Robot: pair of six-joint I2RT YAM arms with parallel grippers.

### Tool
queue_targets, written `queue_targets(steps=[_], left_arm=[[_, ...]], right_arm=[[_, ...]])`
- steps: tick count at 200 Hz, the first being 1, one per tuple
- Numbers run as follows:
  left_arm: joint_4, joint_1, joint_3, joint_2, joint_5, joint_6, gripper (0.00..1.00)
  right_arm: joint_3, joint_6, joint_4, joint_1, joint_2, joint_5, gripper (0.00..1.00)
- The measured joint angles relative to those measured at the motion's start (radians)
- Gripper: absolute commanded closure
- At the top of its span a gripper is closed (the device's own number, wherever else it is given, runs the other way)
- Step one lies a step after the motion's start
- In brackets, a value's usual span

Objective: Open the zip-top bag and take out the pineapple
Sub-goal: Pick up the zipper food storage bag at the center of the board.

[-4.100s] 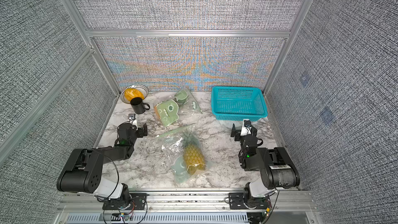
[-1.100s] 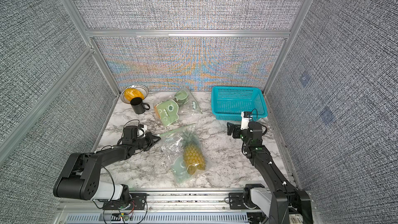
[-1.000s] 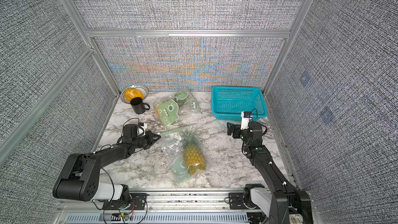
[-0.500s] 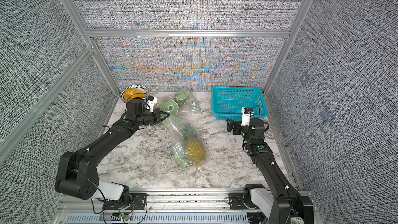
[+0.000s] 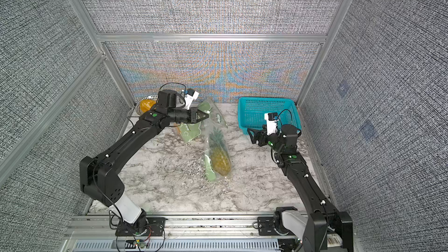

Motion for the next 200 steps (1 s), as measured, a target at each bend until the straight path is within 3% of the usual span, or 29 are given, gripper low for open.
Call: queue_targets(steps=[44,77,110,158,200], left_arm=[[-0.127,-0.078,0.243,0.097,-0.001,0.067,1.00],[-0.205,-0.122,0.315,0.121,0.006,0.116,1.00],[-0.234,-0.135,0.208,0.046,-0.025,0.158,1.00],[-0.230,-0.134,-0.075,-0.152,-0.228,0.166,1.00],[-0.208,-0.134,-0.108,-0.255,-0.303,0.113,1.00]], right_arm=[[-0.051,-0.042,0.075,0.001,-0.109,-0.003,0.10],[-0.037,-0.080,0.075,0.002,-0.137,0.000,0.10],[-0.037,-0.101,0.060,0.002,-0.146,-0.002,0.10],[0.005,-0.150,0.009,0.012,-0.129,-0.096,0.10],[0.063,-0.182,-0.039,0.048,-0.117,-0.152,0.10]])
